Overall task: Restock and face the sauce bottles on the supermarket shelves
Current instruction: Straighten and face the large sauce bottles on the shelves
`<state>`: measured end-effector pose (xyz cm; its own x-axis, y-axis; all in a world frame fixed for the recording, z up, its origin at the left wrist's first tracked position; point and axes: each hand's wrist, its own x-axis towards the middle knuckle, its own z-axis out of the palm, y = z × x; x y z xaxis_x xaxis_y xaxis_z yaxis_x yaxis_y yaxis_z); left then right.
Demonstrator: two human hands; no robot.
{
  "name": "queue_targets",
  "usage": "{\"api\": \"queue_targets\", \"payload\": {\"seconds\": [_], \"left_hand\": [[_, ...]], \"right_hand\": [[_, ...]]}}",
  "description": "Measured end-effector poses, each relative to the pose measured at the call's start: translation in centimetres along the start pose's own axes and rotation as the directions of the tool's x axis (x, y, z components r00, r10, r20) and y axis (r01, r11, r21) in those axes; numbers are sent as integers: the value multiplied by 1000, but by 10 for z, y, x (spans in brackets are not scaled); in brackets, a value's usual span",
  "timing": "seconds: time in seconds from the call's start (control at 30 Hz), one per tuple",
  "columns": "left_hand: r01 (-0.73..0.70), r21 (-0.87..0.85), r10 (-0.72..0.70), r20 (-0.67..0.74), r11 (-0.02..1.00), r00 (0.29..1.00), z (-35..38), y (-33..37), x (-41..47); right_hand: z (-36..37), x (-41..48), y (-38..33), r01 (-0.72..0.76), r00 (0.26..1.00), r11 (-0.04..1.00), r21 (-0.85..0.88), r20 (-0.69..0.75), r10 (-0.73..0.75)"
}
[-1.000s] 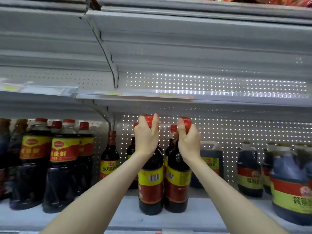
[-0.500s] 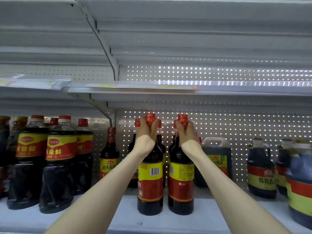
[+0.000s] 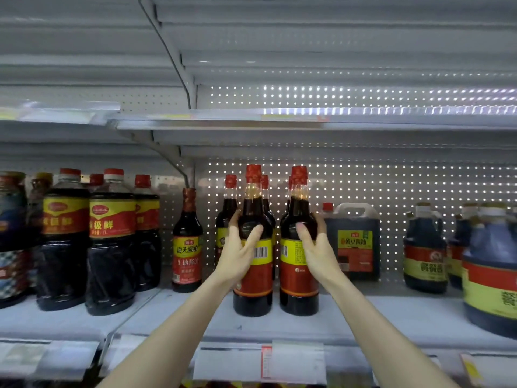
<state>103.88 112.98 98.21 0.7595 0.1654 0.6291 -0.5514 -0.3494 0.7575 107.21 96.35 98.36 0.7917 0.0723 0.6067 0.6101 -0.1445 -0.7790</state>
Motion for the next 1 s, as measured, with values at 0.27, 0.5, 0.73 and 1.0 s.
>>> {"api": "queue_targets", "payload": {"seconds": [0.27,0.5,0.73,1.0], "left_hand": [[158,-65,-145,174,985,974,-11,-30,-41],[206,-35,-198,146,978,969,-21,-37,-39],[221,-21,-217,111,975,970,-21,-41,-33],[178,1,-178,84,984,980,-7,-36,-31]], "right_hand": [[-7,-33,16,-80,991,995,58,110,74],[-13,-34,29,-134,982,980,-150,114,152],[-15,-28,31,-121,982,986,-118,131,136],[-13,-22,34,-127,982,988,-86,131,138]]}}
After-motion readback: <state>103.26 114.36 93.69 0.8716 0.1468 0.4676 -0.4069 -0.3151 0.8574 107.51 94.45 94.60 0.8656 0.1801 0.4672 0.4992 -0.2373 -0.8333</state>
